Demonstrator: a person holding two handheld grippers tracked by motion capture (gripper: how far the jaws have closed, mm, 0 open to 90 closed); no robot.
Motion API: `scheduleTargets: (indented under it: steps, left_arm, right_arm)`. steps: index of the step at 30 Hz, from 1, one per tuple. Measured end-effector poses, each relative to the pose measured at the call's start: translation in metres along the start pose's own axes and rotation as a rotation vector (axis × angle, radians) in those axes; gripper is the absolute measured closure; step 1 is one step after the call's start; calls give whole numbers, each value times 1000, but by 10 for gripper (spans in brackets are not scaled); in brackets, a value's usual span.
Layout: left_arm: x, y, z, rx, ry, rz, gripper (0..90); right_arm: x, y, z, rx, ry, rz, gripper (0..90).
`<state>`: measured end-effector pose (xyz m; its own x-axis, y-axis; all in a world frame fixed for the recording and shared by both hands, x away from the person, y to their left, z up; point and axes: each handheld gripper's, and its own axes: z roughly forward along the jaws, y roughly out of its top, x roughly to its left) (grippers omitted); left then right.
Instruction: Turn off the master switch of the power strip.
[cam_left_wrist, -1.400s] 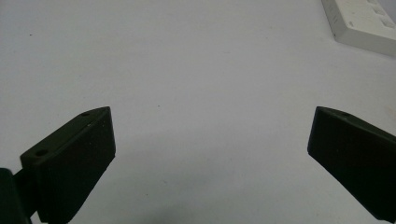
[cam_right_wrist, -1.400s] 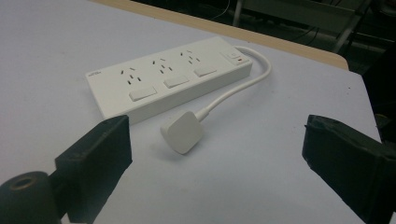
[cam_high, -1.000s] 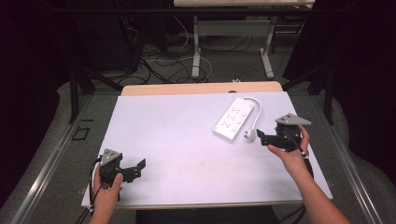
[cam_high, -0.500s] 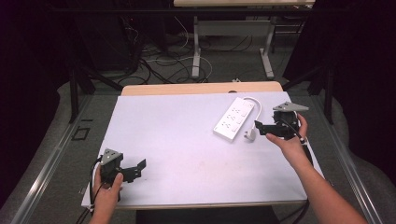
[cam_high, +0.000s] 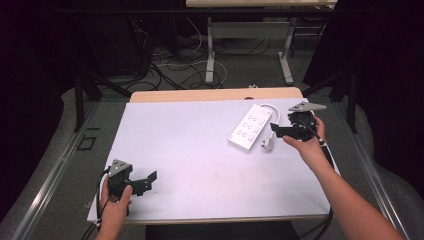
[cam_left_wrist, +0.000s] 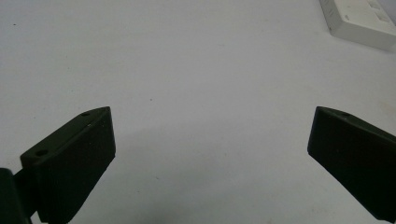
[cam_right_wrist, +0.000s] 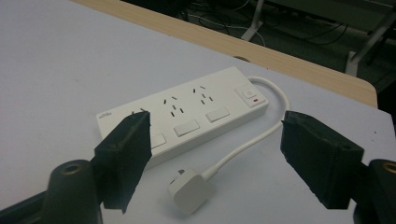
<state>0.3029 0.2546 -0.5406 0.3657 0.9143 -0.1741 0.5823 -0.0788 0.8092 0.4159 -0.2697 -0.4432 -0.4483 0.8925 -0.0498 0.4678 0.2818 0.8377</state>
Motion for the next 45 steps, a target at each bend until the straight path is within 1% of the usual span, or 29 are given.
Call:
scheduleTargets:
  steps: [2,3,8,9,10,14,15,16,19,26,28,29,30,32,35,36,38,40,43,44,45]
  left_arm:
    - [0,0,0,2,-2,-2,10]
    - [0,0,0,3,-3,-5,10]
    - [0,0,0,3,-4,-5,11]
    - [1,0,0,5,-6,-2,10]
    - [0,0,0,4,-5,-5,10]
    - [1,0,0,3,-6,-6,10]
    - [1,0,0,2,-6,-8,10]
    - [1,0,0,0,-6,-10,10]
    - [2,0,-1,-4,-5,-12,10]
    - [2,0,-1,-1,-6,-11,10]
    - [2,0,-1,-2,-6,-11,10]
    - [2,0,-1,-1,-6,-11,10]
    - [3,0,-1,-1,-6,-10,10]
    - [3,0,-1,-1,-5,-10,10]
    - [3,0,-1,0,-5,-9,10]
    - [3,0,-1,-2,-4,-10,11]
    - [3,-1,-1,-1,-5,-9,10]
    - [2,-1,-1,-1,-3,-8,10]
    - [3,-1,-1,2,-1,-11,10]
    - [3,-1,-1,1,0,-11,10]
    - [3,-1,-1,3,0,-11,10]
  right_arm:
    - [0,1,2,0,4,2,271]
    - [-1,2,3,9,6,3,270]
    - [-6,8,9,26,-6,11,272]
    - [-8,11,11,28,-16,19,280]
    - [-9,12,12,25,-23,17,287]
    - [-13,15,15,32,-24,21,304]
    - [-14,17,18,38,-26,31,311]
    - [-14,17,18,38,-26,31,311]
    - [-19,22,23,50,-33,35,323]
    - [-28,27,31,38,-51,47,327]
    - [-28,27,32,40,-53,52,327]
    - [-30,28,33,44,-56,42,328]
    - [-30,28,35,50,-54,53,328]
    - [-33,28,39,54,-72,36,327]
    - [-36,29,42,50,-71,32,327]
    - [-36,29,43,49,-73,38,327]
    - [-38,29,46,52,-69,32,327]
    - [-39,29,51,66,-66,40,328]
    - [-39,30,54,68,-73,47,339]
    - [-40,30,55,62,-73,44,343]
    - [-41,30,59,44,-73,46,374]
